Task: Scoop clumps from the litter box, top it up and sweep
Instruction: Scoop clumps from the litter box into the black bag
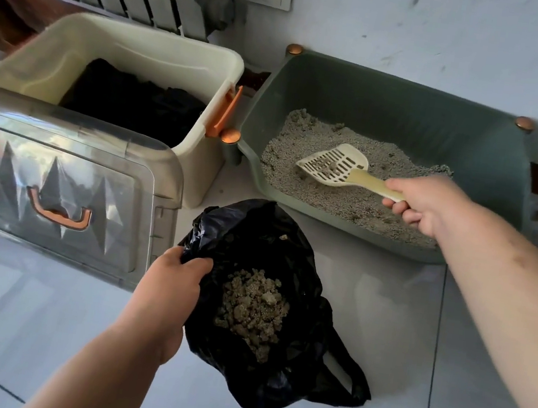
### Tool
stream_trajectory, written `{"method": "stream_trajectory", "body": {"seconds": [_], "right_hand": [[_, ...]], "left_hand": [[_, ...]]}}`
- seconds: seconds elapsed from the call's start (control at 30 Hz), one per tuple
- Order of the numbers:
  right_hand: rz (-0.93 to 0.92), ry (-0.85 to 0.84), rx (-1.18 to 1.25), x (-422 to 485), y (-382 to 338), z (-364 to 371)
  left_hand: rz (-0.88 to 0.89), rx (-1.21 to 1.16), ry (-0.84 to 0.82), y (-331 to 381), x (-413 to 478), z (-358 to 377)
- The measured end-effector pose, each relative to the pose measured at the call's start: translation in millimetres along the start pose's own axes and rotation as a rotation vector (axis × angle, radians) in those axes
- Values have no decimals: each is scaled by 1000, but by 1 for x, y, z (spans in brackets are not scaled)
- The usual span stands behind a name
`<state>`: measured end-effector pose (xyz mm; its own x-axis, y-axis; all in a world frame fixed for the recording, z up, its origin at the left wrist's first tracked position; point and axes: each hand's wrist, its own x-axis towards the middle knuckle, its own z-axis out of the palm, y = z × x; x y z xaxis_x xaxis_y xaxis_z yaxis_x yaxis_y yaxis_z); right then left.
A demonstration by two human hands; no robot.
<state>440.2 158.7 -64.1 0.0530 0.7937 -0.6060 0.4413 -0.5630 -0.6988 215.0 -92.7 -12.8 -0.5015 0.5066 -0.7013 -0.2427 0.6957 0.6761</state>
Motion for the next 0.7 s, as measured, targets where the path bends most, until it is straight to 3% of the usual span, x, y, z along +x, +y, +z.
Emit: {"method": "stream_trajectory", "body": {"seconds": [0.23,0.53,0.7], "right_hand": [[30,36,-34,22,-26,24],[-41,-22,-48,39,-5,46],[-40,-75,104,61,7,45]], "left_hand": [[-12,-38,3,2,8,0],[-8,-99,10,0,24,-4],[-20,-92,11,0,27,-5]]}}
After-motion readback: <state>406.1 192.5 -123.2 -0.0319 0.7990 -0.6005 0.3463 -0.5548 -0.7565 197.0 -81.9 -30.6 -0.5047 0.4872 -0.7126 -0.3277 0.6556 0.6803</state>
